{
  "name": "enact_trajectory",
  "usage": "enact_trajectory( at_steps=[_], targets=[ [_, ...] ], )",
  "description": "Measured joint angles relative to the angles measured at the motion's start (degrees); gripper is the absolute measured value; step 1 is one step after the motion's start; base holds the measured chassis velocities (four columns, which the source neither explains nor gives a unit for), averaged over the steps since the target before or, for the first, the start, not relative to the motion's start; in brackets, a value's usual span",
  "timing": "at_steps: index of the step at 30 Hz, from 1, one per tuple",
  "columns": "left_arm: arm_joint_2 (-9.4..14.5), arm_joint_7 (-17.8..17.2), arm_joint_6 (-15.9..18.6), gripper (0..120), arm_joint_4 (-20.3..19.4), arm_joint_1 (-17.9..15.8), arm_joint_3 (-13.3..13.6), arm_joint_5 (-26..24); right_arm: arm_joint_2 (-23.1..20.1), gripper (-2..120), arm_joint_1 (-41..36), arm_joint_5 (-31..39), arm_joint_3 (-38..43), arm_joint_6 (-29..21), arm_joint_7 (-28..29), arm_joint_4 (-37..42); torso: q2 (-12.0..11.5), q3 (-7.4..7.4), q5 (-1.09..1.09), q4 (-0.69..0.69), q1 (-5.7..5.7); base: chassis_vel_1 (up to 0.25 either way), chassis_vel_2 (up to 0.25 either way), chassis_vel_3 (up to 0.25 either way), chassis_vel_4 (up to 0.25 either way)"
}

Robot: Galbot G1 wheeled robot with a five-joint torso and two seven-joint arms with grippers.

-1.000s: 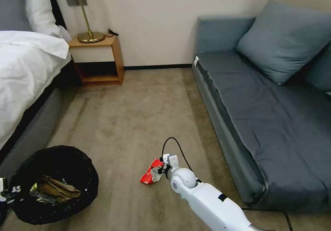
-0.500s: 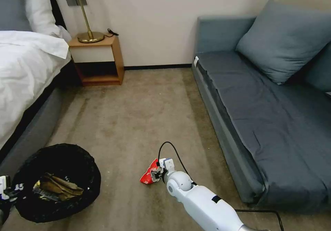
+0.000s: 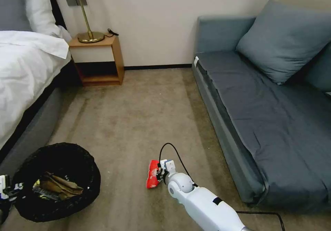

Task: Pick up the trash bin, then pick up the garbage on the floor and place it into the trash bin.

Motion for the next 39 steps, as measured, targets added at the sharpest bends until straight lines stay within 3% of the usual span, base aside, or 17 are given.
enact_trajectory(
  at_steps=[10, 13, 16, 18, 21, 25, 32, 39],
  targets=[
    [0.1, 0.0, -0.1, 3, -0.1, -0.1, 0.1, 0.0, -3.4, 0, -0.9, 1.2, 1.5, 1.6, 2.1, 8.1, 0.0, 0.00, 0.00, 0.00, 0.00, 0.000, 0.000, 0.000, 0.000],
    [0.1, 0.0, -0.1, 3, -0.2, -0.1, 0.3, 0.0, -5.0, 0, -1.3, 1.9, 2.0, 3.6, 3.8, 14.4, 0.0, 0.00, 0.01, 0.00, 0.00, 0.000, 0.000, 0.000, 0.000],
    [-0.1, 0.0, -0.1, 3, -0.3, -0.2, 0.8, 0.0, -6.4, 0, -1.8, 4.7, 1.6, 9.0, 4.4, 26.2, 0.0, 0.00, 0.00, -0.01, 0.00, 0.000, 0.000, 0.000, 0.000],
    [-0.2, 0.0, -0.1, 3, -0.4, -0.2, 0.9, 0.0, -6.5, 0, -1.8, 6.3, 1.2, 9.8, 4.4, 28.7, 0.0, 0.00, 0.00, 0.00, 0.00, 0.000, 0.000, 0.000, 0.000],
    [-0.4, 0.0, -0.1, 3, -0.8, -0.2, 1.1, 0.1, -5.8, 0, -1.1, 11.6, -1.8, 12.6, 4.3, 37.4, 0.0, 0.00, -0.01, 0.00, 0.00, 0.000, 0.000, 0.000, 0.000],
    [-1.0, 0.0, 0.0, 3, -1.6, -0.1, 1.5, 0.1, -3.6, 0, -0.5, 13.6, -5.5, 14.6, 4.2, 41.4, 0.0, 0.00, 0.00, 0.00, 0.00, 0.000, 0.000, 0.000, 0.000],
    [-1.9, 0.0, 0.0, 3, -2.3, 0.0, 2.7, 0.9, -0.2, 0, 0.8, 9.1, -13.2, 17.1, 1.0, 41.1, 0.0, 0.00, -0.01, 0.01, 0.00, 0.000, 0.000, 0.000, 0.000],
    [-2.3, 0.0, 0.3, 3, -4.2, 0.3, 2.8, 0.7, 4.3, 0, 2.5, 3.8, -17.6, 17.9, -0.3, 34.4, 0.0, 0.00, -0.01, 0.01, 0.00, 0.000, 0.000, 0.000, 0.000]
  ],
)
